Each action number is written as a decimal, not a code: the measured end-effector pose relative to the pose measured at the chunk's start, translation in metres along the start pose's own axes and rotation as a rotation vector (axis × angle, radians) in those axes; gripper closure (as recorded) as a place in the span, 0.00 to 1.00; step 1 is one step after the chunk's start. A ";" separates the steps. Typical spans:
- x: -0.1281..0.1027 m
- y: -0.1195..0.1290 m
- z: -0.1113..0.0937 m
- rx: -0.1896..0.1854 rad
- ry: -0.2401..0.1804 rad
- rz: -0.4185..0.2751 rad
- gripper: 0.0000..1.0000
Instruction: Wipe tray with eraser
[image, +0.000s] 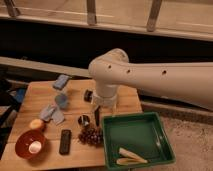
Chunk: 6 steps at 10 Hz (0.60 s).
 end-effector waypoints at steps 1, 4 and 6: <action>0.000 0.001 0.000 0.001 -0.001 -0.001 0.35; 0.002 0.021 0.028 0.007 0.007 -0.039 0.35; 0.005 0.049 0.056 0.012 0.028 -0.090 0.35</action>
